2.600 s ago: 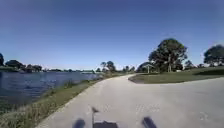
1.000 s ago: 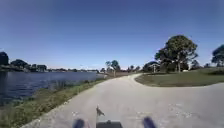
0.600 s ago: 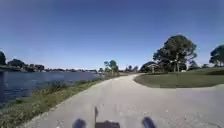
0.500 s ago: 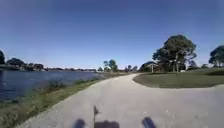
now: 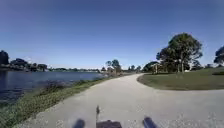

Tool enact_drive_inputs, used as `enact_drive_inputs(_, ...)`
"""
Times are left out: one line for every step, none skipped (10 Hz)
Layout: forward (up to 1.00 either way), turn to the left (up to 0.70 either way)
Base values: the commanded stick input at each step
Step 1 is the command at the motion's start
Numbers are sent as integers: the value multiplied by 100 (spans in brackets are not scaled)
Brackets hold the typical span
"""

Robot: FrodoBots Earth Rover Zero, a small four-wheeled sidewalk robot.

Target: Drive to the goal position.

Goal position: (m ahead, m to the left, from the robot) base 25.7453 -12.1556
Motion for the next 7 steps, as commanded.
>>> enact_drive_inputs(85, 0)
enact_drive_inputs(85, 0)
enact_drive_inputs(85, 0)
enact_drive_inputs(85, 0)
enact_drive_inputs(85, 0)
enact_drive_inputs(85, 0)
enact_drive_inputs(85, 0)
